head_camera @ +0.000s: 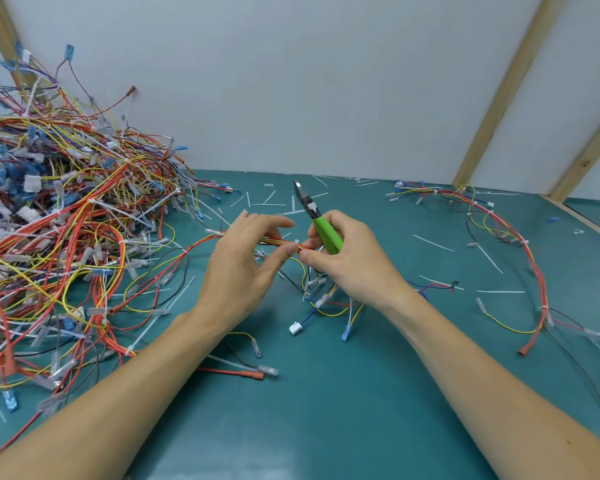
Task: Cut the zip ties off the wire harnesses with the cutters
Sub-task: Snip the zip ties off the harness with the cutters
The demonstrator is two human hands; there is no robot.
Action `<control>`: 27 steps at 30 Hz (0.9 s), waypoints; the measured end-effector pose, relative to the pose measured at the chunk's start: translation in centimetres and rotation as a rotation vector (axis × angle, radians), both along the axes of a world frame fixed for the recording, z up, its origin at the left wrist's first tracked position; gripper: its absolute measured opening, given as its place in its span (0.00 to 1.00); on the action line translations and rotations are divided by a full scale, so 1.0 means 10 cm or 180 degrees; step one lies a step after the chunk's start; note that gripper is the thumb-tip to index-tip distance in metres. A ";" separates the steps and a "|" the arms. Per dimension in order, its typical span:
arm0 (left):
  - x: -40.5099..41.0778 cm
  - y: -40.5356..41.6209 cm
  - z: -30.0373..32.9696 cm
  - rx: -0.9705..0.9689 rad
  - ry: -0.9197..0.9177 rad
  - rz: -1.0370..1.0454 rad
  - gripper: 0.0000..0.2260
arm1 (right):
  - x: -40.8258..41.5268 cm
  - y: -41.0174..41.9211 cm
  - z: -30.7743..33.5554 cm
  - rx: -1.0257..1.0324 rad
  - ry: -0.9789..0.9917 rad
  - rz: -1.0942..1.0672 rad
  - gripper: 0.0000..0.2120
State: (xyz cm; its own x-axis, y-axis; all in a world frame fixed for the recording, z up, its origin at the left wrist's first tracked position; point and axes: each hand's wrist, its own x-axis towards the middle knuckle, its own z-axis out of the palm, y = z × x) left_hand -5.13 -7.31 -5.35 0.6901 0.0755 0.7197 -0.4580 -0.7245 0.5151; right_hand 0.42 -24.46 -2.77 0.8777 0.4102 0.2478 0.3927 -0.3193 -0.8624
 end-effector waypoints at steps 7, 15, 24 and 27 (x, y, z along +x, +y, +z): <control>-0.08 0.02 0.12 -0.0218 -0.0843 0.0856 0.03 | 0.13 -0.15 0.05 -0.0062 -0.0094 -0.0178 0.13; -0.06 0.11 0.13 0.0220 -0.0671 0.0827 0.09 | 0.23 -0.20 0.04 0.0082 -0.0072 -0.0359 0.13; 0.02 0.20 0.06 -0.0461 0.0103 0.0849 0.08 | 0.24 -0.28 0.10 0.0118 0.0233 -0.0105 0.10; 0.05 0.24 0.03 0.0034 0.0348 0.0786 0.07 | 0.25 -0.31 0.12 0.0071 0.0271 -0.0010 0.10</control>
State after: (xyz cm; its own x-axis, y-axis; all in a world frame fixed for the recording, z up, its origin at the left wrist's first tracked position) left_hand -4.59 -4.88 -5.06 0.7253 0.2440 0.6437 -0.2089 -0.8130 0.5435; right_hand 2.94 -27.60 -1.52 0.8972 0.4027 0.1811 0.3166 -0.3009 -0.8996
